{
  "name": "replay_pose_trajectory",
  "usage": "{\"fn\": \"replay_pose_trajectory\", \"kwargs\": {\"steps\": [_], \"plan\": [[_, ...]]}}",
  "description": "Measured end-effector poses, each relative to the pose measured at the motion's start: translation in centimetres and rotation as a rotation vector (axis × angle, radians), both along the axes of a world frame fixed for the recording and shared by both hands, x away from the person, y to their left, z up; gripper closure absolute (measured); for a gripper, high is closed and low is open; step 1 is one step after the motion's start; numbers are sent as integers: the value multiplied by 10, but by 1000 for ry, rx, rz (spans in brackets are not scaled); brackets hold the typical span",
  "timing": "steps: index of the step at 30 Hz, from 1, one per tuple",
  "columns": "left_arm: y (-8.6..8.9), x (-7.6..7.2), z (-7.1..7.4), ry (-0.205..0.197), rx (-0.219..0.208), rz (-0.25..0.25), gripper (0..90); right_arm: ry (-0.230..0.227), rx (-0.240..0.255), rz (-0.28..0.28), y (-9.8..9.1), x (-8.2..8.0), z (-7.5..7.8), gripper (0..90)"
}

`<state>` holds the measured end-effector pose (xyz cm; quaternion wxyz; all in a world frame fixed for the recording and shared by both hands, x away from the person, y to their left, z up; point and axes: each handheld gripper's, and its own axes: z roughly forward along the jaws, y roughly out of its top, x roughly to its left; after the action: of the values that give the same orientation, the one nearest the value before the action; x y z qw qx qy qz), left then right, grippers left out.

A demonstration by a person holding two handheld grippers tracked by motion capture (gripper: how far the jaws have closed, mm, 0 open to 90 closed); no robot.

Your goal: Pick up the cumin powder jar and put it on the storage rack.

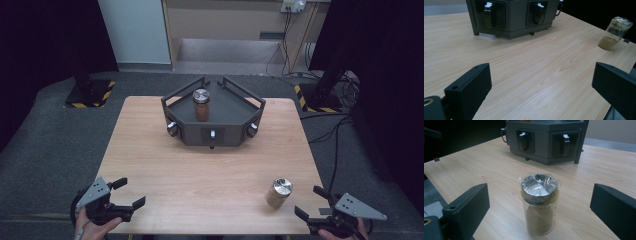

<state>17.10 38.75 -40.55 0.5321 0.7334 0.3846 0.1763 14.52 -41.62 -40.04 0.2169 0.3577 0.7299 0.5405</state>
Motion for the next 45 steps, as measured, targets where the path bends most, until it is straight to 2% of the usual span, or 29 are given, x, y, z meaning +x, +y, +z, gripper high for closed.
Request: {"fn": "replay_pose_trajectory", "kwargs": {"steps": [11, 15, 26, 32, 45], "plan": [[0, 1, 0, 5, -3, -4, 17, 33, -36, 49, -5, 10, 39, 15], [1, 0, -1, 5, -5, -5, 17, 49, -44, 71, -7, 15, 49, 15], [1, 2, -1, 12, -4, -3, 15, 82, -108, 108, -5, 29, 76, 14], [2, 2, -1, 13, -6, -5, 11, 91, -147, 116, 0, 39, 83, 16], [1, 2, -1, 15, -4, -8, 11, 155, -208, 108, 20, 57, 77, 22]]}}
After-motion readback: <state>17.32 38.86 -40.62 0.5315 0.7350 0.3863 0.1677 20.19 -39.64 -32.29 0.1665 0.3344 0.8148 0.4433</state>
